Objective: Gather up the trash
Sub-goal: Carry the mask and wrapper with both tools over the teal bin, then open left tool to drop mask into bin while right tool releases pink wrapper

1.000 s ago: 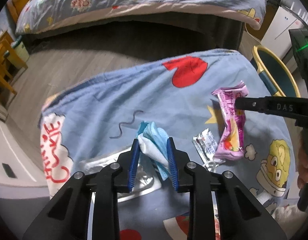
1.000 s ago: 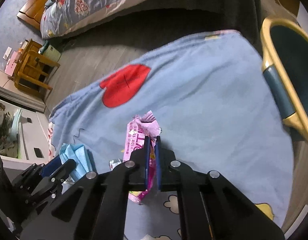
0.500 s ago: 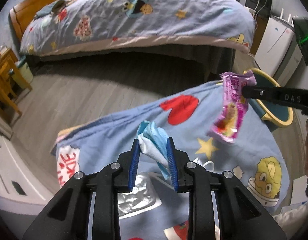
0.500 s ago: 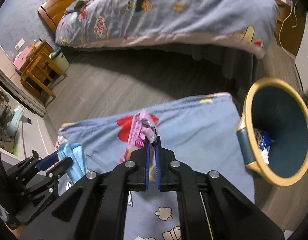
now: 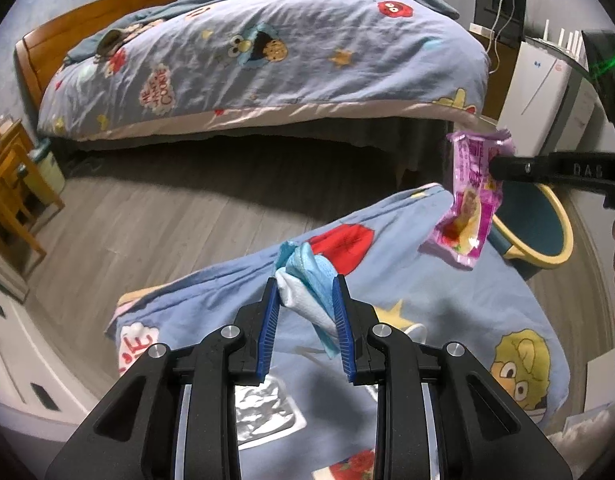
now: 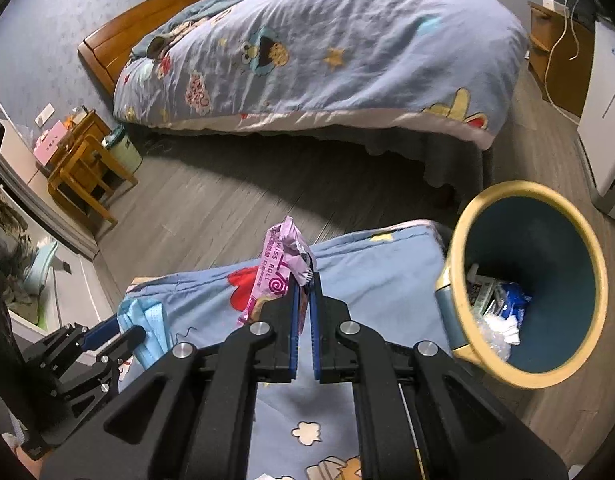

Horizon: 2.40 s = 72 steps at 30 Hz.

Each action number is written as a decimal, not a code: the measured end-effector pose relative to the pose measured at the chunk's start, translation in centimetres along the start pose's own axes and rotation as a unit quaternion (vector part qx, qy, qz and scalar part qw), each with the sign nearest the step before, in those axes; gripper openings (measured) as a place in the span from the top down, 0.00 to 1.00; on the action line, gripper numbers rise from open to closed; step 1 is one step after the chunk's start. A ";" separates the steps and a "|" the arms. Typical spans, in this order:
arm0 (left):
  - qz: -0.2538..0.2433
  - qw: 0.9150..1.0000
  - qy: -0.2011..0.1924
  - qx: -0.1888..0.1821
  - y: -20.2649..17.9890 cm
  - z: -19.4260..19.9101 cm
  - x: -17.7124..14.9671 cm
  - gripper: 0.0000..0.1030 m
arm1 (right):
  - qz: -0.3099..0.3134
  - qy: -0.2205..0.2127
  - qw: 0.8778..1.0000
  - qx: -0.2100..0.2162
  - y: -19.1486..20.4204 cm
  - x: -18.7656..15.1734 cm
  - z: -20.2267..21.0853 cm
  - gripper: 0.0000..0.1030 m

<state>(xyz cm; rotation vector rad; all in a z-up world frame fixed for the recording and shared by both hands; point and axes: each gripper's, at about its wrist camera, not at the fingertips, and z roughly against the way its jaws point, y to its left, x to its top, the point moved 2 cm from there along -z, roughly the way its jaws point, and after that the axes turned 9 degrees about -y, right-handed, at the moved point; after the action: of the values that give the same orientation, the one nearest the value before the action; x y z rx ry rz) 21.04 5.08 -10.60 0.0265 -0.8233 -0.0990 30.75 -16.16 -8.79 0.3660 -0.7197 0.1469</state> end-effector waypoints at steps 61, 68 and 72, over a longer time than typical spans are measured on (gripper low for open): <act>-0.109 0.986 -0.008 -0.127 -26.4 -12.0 9.5 0.41 | -0.178 -0.021 0.969 -0.168 -26.2 1.1 4.4 0.94; -0.103 0.987 -0.005 -0.119 -24.9 -11.8 9.2 0.41 | -0.179 -0.024 0.969 -0.171 -26.0 1.2 4.3 0.76; -0.094 0.989 -0.002 -0.118 -23.8 -11.0 8.8 0.41 | -0.173 -0.028 0.970 -0.168 -25.4 1.6 4.3 0.50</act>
<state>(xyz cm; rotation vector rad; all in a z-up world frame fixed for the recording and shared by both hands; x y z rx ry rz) 33.19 -19.64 -13.11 -0.1185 -0.8067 -0.3739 35.75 -41.32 -11.79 0.1673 -0.7111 -0.3146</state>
